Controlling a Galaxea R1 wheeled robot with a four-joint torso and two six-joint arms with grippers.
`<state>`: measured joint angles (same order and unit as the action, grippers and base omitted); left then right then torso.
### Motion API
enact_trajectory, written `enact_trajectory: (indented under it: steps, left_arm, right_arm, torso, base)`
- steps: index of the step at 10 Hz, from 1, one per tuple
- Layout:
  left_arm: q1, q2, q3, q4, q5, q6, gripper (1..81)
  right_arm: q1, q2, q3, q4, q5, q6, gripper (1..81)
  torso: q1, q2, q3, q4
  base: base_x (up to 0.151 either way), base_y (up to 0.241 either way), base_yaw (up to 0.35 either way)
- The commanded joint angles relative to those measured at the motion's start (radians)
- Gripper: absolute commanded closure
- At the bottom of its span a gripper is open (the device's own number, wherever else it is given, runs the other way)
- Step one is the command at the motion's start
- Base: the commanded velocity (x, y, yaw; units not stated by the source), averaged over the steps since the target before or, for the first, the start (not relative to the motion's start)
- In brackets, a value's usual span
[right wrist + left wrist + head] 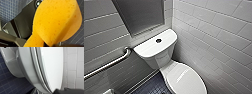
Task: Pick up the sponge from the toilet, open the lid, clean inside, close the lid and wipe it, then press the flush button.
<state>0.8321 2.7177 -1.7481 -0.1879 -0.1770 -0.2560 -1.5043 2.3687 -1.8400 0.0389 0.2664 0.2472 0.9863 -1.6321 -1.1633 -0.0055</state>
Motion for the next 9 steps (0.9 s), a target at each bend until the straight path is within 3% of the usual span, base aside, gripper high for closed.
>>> enact_trajectory:
  steps: [1,5,9]
  left_arm:
    - [-0.095,0.048,-0.031,-0.005,0.050,-0.002,1.0]
    - [-0.149,0.068,-0.087,-0.013,0.053,-0.152,1.0]
    - [-0.159,0.093,-0.130,-0.013,0.053,-0.203,1.0]
  right_arm:
    - [-0.009,-0.032,0.004,-0.019,-0.073,0.003,81.1]
    - [-0.009,-0.017,-0.022,-0.019,-0.073,0.004,81.1]
    - [-0.009,-0.013,-0.030,-0.019,-0.073,0.004,81.1]
  torso:
    - [0.000,0.000,0.000,0.000]
    - [0.000,0.000,0.000,0.000]
    - [0.000,0.000,0.000,0.000]
  base:
    - [0.000,0.000,0.000]
    - [0.000,0.000,0.000]
    - [0.000,0.000,0.000]
